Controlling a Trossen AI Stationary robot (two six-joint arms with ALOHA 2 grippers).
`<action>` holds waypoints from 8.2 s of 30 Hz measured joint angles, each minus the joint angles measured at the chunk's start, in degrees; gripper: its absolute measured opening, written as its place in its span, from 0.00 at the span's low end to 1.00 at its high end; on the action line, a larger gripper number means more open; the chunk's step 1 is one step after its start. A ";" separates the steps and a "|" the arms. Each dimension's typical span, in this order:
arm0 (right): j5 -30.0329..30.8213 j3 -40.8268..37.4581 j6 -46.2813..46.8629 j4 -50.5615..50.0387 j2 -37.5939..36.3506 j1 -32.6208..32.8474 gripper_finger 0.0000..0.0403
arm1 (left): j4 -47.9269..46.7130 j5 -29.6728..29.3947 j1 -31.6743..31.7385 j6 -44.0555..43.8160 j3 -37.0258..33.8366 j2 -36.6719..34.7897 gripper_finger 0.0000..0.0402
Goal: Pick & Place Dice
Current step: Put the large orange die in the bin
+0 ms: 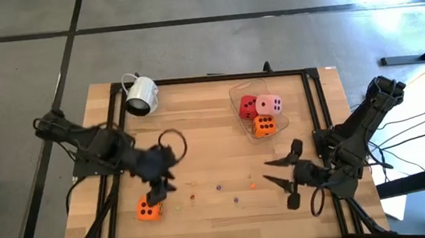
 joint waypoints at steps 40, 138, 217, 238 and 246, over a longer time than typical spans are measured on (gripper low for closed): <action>-11.11 0.00 9.73 15.97 11.02 -0.83 0.43 | 3.04 13.89 0.11 -1.75 -35.00 -19.19 0.36; -11.30 0.00 9.70 21.09 11.02 -3.17 0.43 | 47.35 38.37 1.79 9.28 -58.95 0.50 0.65; 16.65 0.27 -22.67 31.38 7.37 3.98 0.43 | 111.71 4.62 38.65 43.91 -31.03 31.24 0.16; 15.91 0.79 -21.61 31.38 7.33 4.09 0.43 | 113.18 2.10 38.17 48.64 -25.05 38.88 0.16; 15.73 0.79 -21.35 31.38 7.33 4.09 0.43 | 113.83 2.22 38.02 48.27 -25.05 38.86 0.16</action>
